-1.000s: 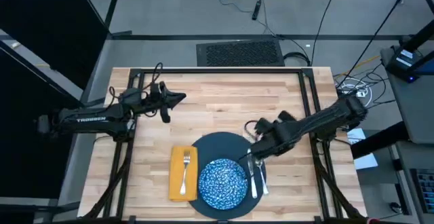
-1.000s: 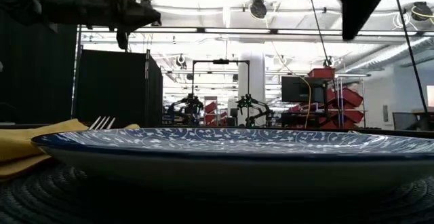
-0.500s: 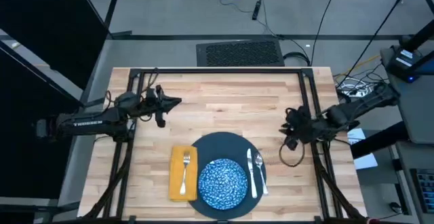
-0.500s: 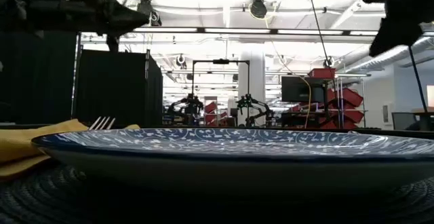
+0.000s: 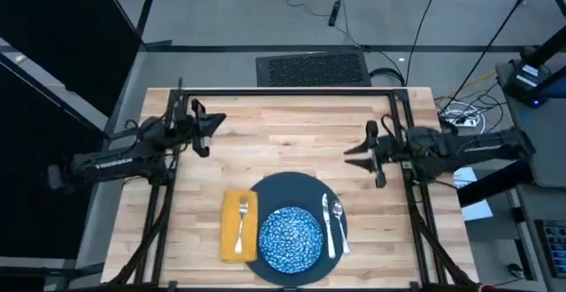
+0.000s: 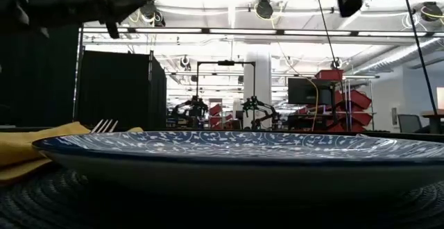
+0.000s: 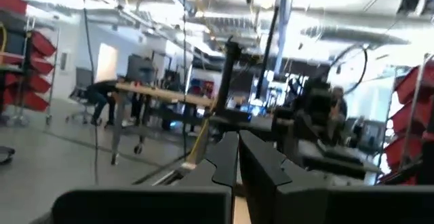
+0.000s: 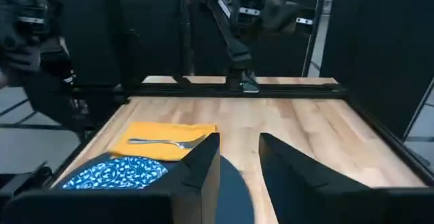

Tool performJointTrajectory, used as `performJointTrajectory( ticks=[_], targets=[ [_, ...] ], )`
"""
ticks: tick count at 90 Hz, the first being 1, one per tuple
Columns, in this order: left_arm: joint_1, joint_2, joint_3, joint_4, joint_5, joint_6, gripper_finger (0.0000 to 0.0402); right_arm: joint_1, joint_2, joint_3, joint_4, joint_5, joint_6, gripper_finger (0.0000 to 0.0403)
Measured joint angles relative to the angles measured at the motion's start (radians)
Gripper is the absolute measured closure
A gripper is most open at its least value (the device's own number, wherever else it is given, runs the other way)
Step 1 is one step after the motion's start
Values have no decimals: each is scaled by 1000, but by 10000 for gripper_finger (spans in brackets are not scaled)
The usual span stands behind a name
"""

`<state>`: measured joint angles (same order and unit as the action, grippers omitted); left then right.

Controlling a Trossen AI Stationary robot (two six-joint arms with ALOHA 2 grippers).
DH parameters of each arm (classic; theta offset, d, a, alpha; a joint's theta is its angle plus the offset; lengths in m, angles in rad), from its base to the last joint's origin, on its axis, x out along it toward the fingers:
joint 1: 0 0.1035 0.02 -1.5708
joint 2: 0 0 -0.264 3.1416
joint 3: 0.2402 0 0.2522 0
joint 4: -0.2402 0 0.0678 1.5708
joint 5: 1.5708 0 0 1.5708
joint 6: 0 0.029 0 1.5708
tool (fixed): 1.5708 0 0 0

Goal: Set table place
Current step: Return to Home Position

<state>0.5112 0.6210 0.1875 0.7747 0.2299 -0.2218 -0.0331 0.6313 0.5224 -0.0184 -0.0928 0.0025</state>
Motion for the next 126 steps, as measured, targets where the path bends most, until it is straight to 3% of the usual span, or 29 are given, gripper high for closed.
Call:
performJointTrajectory(
  ticks=[9,29,43,52,65,77,96,108,126],
  targets=[
    [85,-8,0,44,51,-10,402,-159,24,-2,-2,-138,-5,310],
    [265,-100,0,23,298,-157,402,-444,27,-2,8,-433,17,310],
    [281,-208,0,-152,409,-165,402,-447,29,-49,46,-464,34,310],
    [254,-310,0,-307,417,-135,402,-399,-1,-105,65,-457,24,310],
    [190,-501,0,-512,274,-111,402,-303,-85,-210,159,-344,57,310],
    [73,-618,-32,-577,145,-81,402,-207,-161,-299,287,-236,98,310],
    [-144,-585,-162,-501,-120,1,402,-118,-163,-373,325,-51,55,310],
    [-259,-556,-179,-471,-151,101,402,-115,-155,-398,327,-43,32,310],
    [-346,-555,-179,-521,-286,157,402,-115,-159,-449,343,-44,34,310]
  ],
)
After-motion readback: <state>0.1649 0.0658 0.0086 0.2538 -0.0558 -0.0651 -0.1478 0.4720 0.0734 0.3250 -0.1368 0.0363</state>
